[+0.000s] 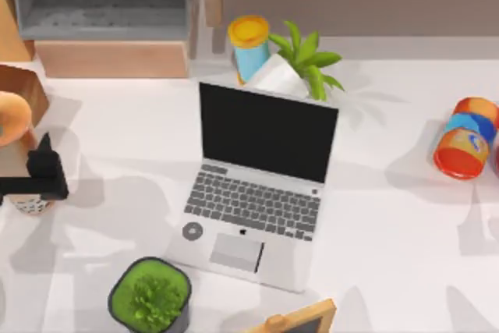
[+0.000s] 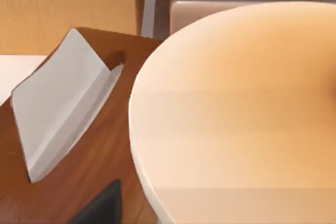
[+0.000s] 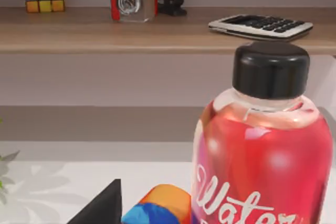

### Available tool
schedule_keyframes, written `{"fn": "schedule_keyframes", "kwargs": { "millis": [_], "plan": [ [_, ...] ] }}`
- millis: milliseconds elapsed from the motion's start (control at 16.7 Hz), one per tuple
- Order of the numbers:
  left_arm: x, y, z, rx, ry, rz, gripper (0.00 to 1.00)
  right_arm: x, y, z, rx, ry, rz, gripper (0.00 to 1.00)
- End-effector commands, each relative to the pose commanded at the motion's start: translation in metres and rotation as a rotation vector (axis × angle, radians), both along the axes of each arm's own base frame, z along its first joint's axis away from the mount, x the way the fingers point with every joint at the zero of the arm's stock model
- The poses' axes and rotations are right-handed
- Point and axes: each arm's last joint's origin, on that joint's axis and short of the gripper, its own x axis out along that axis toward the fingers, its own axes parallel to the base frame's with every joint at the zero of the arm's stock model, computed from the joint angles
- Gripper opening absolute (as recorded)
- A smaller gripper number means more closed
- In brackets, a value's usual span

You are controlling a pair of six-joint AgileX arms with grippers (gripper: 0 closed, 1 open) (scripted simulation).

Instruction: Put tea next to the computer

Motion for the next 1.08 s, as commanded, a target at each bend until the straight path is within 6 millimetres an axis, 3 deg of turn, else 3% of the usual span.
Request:
{"fn": "schedule_keyframes", "kwargs": {
  "millis": [240,1020,1080],
  "plan": [
    [0.0000,0.0000,0.0000,0.000,0.000,0.000,1.00,0.0000,0.0000,0.0000,0.000,0.000,0.000,1.00],
    [0.0000,0.0000,0.0000,0.000,0.000,0.000,0.02,0.0000,0.0000,0.0000,0.000,0.000,0.000,1.00],
    [0.0000,0.0000,0.0000,0.000,0.000,0.000,0.00,0.0000,0.0000,0.0000,0.000,0.000,0.000,1.00]
  ]
}}
